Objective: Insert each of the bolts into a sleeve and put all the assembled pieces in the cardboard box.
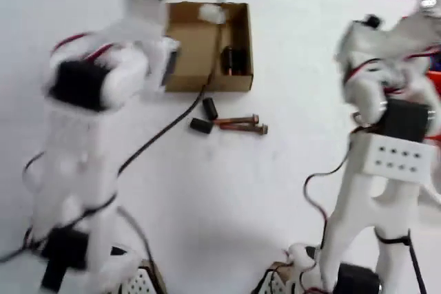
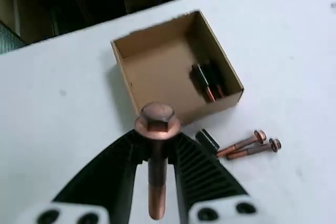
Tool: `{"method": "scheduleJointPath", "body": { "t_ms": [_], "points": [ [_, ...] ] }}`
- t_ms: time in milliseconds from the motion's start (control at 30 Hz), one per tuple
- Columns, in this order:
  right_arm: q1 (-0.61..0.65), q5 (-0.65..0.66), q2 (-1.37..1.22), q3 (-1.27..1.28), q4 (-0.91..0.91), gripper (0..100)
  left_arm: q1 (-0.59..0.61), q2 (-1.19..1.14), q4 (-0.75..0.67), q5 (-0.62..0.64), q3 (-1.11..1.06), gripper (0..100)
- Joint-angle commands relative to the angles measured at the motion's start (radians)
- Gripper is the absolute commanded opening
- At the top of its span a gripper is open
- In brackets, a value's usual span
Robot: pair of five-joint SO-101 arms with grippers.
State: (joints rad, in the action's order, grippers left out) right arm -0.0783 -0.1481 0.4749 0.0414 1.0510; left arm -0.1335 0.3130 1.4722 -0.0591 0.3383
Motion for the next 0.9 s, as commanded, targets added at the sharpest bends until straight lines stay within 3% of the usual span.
{"method": "scheduleJointPath", "body": {
  "t_ms": [0,133,367,700,867],
  "points": [
    [0.077,0.003,0.134,0.17,-0.17,2.3,0.046,0.221,-0.172,0.023,-0.344,2],
    [0.14,0.005,0.285,0.382,-0.337,2.3,0.118,0.391,-0.42,0.066,-0.615,2],
    [0.269,0.006,0.4,0.651,-0.573,2.3,0.146,0.559,-0.815,0.229,-0.766,2],
    [0.45,0.149,0.4,0.74,-0.654,2.3,0.224,0.663,-0.845,0.227,-0.957,2],
    [0.516,0.198,0.4,0.758,-0.661,2.3,0.195,0.767,-0.933,0.229,-1.047,2]
  ]
}}
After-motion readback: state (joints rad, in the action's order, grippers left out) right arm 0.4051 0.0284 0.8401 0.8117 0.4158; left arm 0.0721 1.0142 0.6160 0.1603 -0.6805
